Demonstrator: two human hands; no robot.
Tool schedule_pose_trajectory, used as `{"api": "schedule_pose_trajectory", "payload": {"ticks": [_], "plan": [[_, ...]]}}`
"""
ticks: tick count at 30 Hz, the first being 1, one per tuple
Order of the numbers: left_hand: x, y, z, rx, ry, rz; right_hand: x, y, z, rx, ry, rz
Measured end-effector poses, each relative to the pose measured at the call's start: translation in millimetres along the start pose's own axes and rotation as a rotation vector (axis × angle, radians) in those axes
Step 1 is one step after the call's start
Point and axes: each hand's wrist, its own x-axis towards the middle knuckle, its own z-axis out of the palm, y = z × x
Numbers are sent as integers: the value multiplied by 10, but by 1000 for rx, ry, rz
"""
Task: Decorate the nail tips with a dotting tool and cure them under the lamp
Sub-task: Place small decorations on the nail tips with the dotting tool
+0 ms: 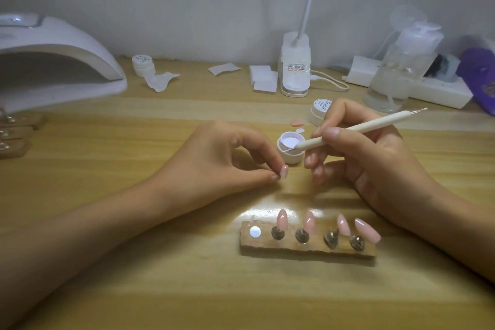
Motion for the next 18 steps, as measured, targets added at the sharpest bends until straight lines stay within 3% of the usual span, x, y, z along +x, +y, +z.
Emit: {"api": "schedule_pose_trajectory", "payload": {"ticks": [12,18], "plan": [[30,-31,57,50,96,-100,0,-13,8,-12,23,12],[29,-44,22,29,58,-77,-1,3,9,-49,42,-2]]}}
